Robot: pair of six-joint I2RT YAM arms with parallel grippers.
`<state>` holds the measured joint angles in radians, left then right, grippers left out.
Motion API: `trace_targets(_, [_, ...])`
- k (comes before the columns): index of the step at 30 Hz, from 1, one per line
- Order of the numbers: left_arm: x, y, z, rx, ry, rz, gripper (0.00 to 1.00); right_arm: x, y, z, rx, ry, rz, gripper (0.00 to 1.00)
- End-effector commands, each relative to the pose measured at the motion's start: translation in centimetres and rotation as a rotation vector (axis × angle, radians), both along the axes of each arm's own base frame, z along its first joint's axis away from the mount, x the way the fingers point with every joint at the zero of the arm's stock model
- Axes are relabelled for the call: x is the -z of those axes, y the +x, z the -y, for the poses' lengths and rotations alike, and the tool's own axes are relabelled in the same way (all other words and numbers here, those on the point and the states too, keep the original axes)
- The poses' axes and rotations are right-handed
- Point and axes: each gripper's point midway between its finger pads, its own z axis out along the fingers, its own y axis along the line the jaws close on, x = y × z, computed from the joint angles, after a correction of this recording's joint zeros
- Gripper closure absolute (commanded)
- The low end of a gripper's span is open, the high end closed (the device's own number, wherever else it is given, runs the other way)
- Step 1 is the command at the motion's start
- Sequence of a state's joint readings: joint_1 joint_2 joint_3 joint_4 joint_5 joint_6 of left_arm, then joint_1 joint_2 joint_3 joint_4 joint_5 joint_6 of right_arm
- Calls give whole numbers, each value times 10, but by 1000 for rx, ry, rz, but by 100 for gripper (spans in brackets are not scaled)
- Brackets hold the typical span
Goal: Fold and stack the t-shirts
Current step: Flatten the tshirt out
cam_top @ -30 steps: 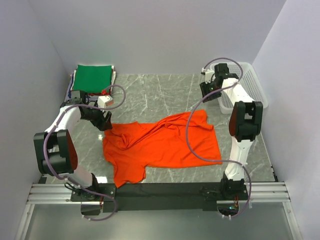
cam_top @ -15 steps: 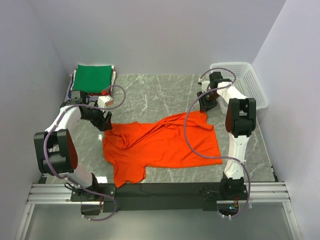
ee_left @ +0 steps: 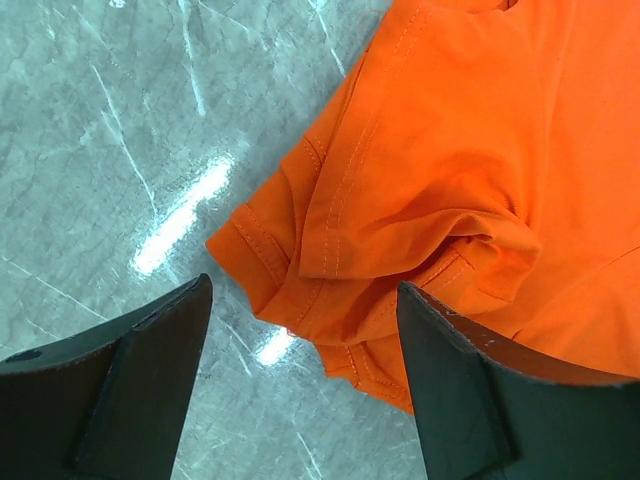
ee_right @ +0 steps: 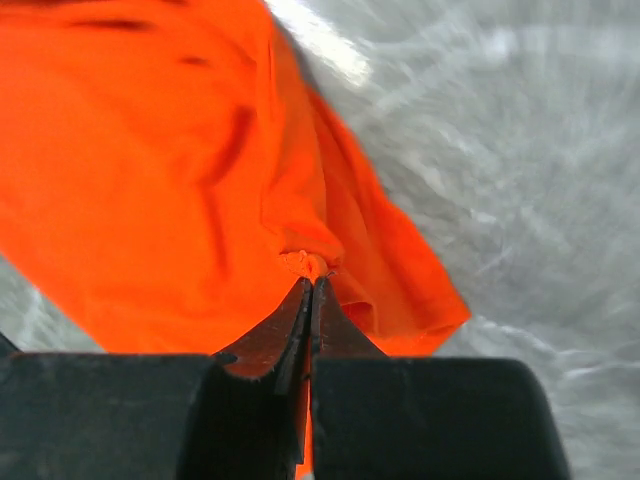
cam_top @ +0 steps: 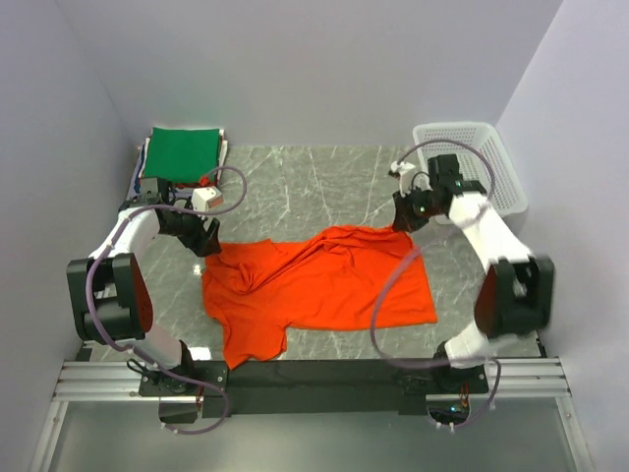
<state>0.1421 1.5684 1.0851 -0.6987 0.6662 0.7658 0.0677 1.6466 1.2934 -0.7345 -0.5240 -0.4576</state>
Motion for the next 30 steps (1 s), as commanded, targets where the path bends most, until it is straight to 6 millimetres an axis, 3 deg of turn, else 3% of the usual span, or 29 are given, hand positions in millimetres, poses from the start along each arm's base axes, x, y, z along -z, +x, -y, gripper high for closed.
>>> trace_targets(1, [-17,8,5,10,-23,57,20,-20,-35,-26,-247,-33,204,100])
trace_targets(2, [-16,8,6,9,-27,55,20,-5,-55,-21,-270,-87,197,100])
trace_targets(5, [-15,9,6,5,-34,51,20,26,-90,-21,-395,-190,204,100])
trace_targets(7, [-14,10,6,6,-37,45,20,36,-98,-16,-436,-255,218,99])
trace_targets(8, [-15,11,6,4,-38,46,20,42,-104,-12,-442,-275,218,93])
trace_targets(9, [-15,12,6,3,-40,44,20,44,-104,-7,-437,-304,220,71])
trace_targets(12, [-15,13,7,4,-46,41,20,44,-102,-4,-400,-318,214,50])
trace_targets(17, [-15,15,7,5,-51,36,20,33,-99,-18,-378,-252,187,49])
trace_targets(22, [-15,15,7,7,-44,39,20,45,-106,-30,-376,-244,49,59])
trace_targets(30, [-13,13,5,2,-35,37,19,71,-124,-41,-364,-313,-113,58])
